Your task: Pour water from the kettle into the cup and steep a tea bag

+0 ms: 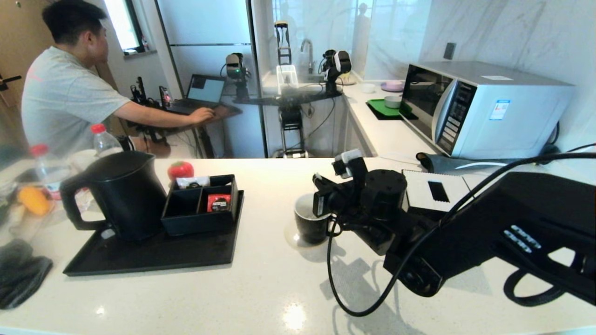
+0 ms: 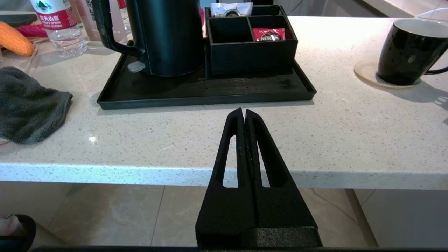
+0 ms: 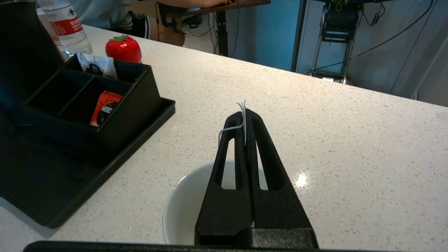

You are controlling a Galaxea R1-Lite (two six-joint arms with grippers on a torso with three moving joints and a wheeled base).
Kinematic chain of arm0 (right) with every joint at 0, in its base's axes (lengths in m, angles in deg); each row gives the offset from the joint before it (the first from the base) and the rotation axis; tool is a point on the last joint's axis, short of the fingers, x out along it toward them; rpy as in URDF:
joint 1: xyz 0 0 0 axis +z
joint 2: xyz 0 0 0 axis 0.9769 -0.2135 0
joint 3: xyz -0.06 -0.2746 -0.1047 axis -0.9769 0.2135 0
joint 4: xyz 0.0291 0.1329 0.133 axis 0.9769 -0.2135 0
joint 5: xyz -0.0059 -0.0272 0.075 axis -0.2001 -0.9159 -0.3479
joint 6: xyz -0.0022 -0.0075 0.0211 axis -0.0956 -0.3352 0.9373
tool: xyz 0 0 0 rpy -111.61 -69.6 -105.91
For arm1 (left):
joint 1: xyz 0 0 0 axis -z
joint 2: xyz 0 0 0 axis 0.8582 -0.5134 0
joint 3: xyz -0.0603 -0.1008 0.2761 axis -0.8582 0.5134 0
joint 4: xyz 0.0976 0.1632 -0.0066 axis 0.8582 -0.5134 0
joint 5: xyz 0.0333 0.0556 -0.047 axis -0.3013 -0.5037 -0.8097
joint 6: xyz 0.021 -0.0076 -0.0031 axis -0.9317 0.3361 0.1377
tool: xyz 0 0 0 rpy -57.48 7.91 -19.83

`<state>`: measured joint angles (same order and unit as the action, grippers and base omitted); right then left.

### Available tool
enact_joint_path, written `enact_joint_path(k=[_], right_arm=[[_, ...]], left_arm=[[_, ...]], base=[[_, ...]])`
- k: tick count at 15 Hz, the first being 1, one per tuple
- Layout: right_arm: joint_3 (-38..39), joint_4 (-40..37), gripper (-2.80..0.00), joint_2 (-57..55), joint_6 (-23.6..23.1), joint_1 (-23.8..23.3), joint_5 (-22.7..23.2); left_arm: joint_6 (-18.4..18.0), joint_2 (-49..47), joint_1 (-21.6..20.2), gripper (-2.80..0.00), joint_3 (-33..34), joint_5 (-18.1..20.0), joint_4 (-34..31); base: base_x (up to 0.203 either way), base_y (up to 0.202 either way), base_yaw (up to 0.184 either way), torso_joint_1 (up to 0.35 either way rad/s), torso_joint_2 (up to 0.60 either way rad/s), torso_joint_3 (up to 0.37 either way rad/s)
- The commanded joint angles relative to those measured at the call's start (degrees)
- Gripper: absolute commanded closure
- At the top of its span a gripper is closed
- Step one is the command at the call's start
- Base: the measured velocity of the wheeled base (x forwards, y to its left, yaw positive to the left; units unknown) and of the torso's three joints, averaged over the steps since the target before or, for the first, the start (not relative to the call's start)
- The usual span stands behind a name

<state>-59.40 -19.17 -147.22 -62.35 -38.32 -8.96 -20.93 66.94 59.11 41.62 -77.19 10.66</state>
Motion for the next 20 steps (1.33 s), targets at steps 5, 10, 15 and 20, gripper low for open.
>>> enact_joint_path(k=[5, 10, 15, 20], right_arm=[[-1.7, -0.5, 0.00, 4.2, 0.1, 0.1, 0.1], [-6.7, -5.6, 0.00, 8.8, 0.1, 0.1, 0.1], [-6.8, -6.1, 0.00, 8.9, 0.1, 0.1, 0.1], [-4.3, -5.4, 0.00, 8.7, 0.0, 0.1, 0.1]], left_arm=[[0.0, 0.0, 0.0, 0.00, 0.0, 0.0, 0.0], [0.0, 0.0, 0.0, 0.00, 0.0, 0.0, 0.0], [0.0, 0.0, 0.0, 0.00, 0.0, 0.0, 0.0], [0.0, 0.0, 0.0, 0.00, 0.0, 0.0, 0.0]], base=[[0.000, 0.000, 0.000, 0.000, 0.00, 0.000], [0.000, 0.000, 0.000, 0.000, 0.00, 0.000], [0.000, 0.000, 0.000, 0.000, 0.00, 0.000], [0.000, 0.000, 0.000, 0.000, 0.00, 0.000]])
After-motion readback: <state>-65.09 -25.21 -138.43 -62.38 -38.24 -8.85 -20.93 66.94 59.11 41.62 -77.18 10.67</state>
